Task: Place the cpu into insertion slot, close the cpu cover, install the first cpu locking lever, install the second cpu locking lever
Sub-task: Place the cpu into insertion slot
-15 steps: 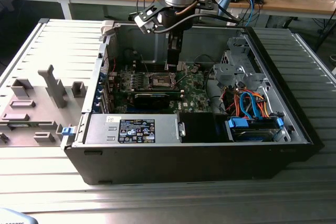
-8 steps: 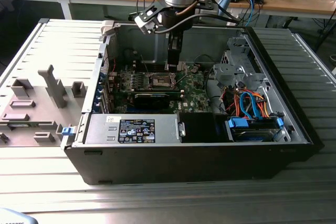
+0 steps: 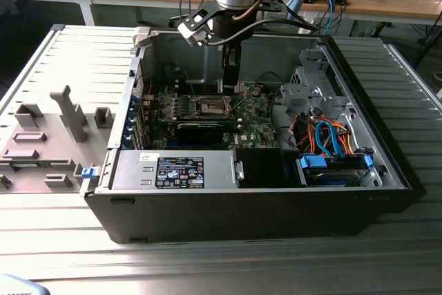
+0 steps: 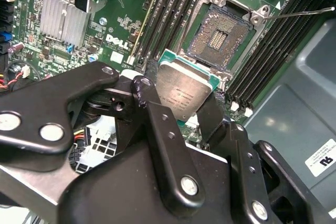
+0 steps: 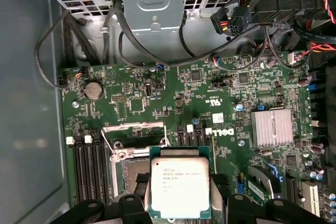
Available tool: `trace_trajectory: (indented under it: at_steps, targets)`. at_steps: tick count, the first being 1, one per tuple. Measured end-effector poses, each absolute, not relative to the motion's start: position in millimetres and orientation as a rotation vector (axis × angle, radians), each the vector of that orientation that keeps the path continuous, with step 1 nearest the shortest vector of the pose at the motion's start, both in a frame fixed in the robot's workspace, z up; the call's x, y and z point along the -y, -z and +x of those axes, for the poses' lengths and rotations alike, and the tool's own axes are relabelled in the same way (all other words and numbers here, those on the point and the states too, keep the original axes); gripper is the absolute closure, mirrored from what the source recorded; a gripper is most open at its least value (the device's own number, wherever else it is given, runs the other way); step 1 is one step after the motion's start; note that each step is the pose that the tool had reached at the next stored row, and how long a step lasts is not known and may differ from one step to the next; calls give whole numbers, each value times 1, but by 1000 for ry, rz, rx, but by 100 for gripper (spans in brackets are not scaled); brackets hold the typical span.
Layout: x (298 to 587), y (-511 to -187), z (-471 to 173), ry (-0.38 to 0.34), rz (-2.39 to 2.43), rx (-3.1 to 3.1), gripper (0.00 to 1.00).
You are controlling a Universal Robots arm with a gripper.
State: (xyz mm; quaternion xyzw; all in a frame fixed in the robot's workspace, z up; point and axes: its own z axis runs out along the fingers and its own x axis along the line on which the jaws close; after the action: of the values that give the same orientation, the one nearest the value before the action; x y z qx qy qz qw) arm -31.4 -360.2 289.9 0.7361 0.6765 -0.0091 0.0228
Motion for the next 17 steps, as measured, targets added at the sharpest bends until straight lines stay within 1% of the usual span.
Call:
trace_trajectory:
  at_steps: [17]
  targets:
    - [360, -286, -32, 28, 2278, -2097, 45]
